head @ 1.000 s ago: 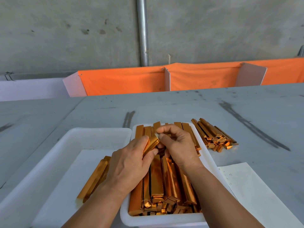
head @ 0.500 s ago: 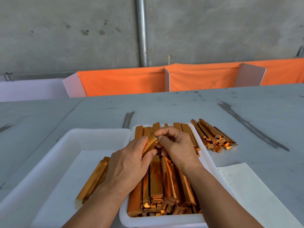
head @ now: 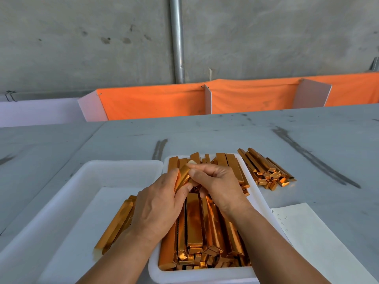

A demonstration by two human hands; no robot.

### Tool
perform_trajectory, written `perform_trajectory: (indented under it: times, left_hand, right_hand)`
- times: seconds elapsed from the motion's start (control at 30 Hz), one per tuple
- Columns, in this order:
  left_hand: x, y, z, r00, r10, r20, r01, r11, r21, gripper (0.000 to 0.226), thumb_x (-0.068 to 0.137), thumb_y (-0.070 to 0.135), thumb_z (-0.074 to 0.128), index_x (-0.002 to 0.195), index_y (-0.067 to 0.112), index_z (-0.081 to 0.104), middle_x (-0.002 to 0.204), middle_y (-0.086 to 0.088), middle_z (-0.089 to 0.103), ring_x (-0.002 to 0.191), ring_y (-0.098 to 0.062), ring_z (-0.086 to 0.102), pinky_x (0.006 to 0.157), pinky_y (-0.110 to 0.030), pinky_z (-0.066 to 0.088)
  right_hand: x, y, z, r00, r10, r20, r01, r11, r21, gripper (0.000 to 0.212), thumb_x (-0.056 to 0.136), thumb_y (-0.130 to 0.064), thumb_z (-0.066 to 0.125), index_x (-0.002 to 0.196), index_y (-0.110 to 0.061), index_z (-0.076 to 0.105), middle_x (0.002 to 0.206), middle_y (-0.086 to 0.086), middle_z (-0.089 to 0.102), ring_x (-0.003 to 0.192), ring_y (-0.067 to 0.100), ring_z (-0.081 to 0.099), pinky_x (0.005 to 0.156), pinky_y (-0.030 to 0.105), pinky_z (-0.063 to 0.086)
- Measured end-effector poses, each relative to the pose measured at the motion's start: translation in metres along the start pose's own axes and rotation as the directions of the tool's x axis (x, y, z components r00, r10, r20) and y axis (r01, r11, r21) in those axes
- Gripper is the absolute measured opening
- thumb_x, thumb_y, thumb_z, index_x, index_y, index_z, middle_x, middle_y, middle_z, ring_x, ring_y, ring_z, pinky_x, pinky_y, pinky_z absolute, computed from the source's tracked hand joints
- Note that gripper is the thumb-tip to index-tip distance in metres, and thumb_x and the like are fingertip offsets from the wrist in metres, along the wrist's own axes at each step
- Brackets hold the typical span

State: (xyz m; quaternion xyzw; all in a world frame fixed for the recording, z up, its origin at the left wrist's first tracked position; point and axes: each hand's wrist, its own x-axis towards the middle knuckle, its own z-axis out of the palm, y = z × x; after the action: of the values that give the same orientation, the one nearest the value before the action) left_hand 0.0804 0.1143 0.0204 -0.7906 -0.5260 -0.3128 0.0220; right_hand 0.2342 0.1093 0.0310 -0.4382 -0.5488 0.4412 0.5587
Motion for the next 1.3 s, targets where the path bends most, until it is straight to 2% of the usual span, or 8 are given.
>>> perform_trajectory:
  times: [0.2,0.37,0.6,0.77,0.87,1.0,1.1,1.3]
  left_hand:
    - [0.001,0.003,-0.001,1.000,-0.023,-0.016,0.022,0.998,-0.063,0.053,0.087,0.064,0.032,0.116,0.025,0.052,0.078,0.014,0.048,0.067,-0.008,0.053,0.059,-0.018,0.040]
    - [0.001,0.001,0.000,0.999,-0.024,-0.027,0.022,0.996,-0.083,0.058,0.085,0.067,0.026,0.118,0.025,0.050,0.079,0.014,0.052,0.068,-0.008,0.056,0.060,-0.020,0.046]
    - [0.001,0.000,0.001,1.000,-0.012,-0.019,0.010,0.995,-0.096,0.058,0.085,0.067,0.027,0.118,0.027,0.051,0.079,0.015,0.053,0.066,-0.006,0.056,0.058,-0.015,0.042]
    - [0.001,-0.001,0.001,1.000,-0.013,-0.021,0.010,0.995,-0.095,0.051,0.086,0.068,0.031,0.111,0.029,0.051,0.076,0.016,0.051,0.065,-0.006,0.055,0.056,-0.015,0.040]
    - [0.000,-0.001,0.001,1.000,0.010,-0.010,-0.011,0.996,-0.092,0.053,0.086,0.069,0.030,0.113,0.028,0.050,0.077,0.015,0.049,0.067,-0.007,0.054,0.057,-0.015,0.039]
    - [0.000,0.000,0.000,0.999,0.052,0.004,-0.051,0.994,-0.097,0.053,0.087,0.067,0.031,0.115,0.027,0.051,0.079,0.015,0.048,0.066,-0.008,0.052,0.057,-0.014,0.036]
    - [0.000,0.000,-0.001,0.998,0.063,0.005,-0.062,0.993,-0.101,0.052,0.087,0.067,0.031,0.114,0.027,0.051,0.081,0.016,0.049,0.068,-0.008,0.053,0.058,-0.014,0.037]
    - [-0.001,-0.001,0.000,0.998,0.068,0.007,-0.067,0.994,-0.090,0.054,0.087,0.068,0.029,0.118,0.029,0.049,0.083,0.017,0.048,0.071,-0.008,0.054,0.060,-0.014,0.040]
  right_hand:
    - [0.000,0.003,0.001,1.000,-0.018,-0.009,0.018,1.000,-0.003,0.020,0.095,-0.023,0.064,0.110,-0.031,0.075,0.085,-0.003,0.076,0.060,0.016,0.056,0.052,0.022,0.048]
    - [0.001,0.006,0.002,0.999,0.006,0.038,-0.005,1.000,-0.019,0.024,0.094,-0.024,0.066,0.115,-0.033,0.074,0.105,-0.006,0.075,0.069,0.022,0.059,0.051,0.023,0.048]
    - [0.002,0.006,0.000,0.999,-0.020,0.028,0.020,1.000,-0.006,0.023,0.094,-0.018,0.066,0.115,-0.023,0.075,0.112,0.001,0.074,0.084,-0.006,0.065,0.060,0.007,0.046]
    - [0.000,0.003,-0.001,0.998,-0.038,-0.041,0.038,0.999,-0.003,0.022,0.098,-0.024,0.059,0.111,-0.033,0.074,0.081,-0.002,0.072,0.060,0.007,0.059,0.046,0.018,0.045]
    - [0.004,0.002,-0.004,0.990,0.038,-0.138,-0.027,0.996,0.084,0.023,0.102,-0.025,0.052,0.111,-0.027,0.073,0.068,-0.001,0.067,0.053,0.011,0.057,0.042,0.020,0.043]
    - [0.006,0.002,-0.007,0.976,0.195,-0.095,-0.170,0.960,0.223,0.024,0.102,-0.026,0.053,0.099,-0.016,0.075,0.071,0.003,0.066,0.052,0.008,0.056,0.041,0.020,0.041]
    - [0.007,0.002,-0.007,0.979,0.202,-0.006,-0.194,0.944,0.266,0.028,0.100,-0.030,0.057,0.087,-0.013,0.074,0.068,0.004,0.064,0.052,0.010,0.054,0.040,0.020,0.040]
    - [0.006,0.003,-0.008,0.985,0.175,-0.016,-0.167,0.962,0.218,0.025,0.096,-0.033,0.062,0.095,-0.010,0.071,0.060,0.008,0.057,0.043,0.014,0.043,0.044,0.021,0.040]
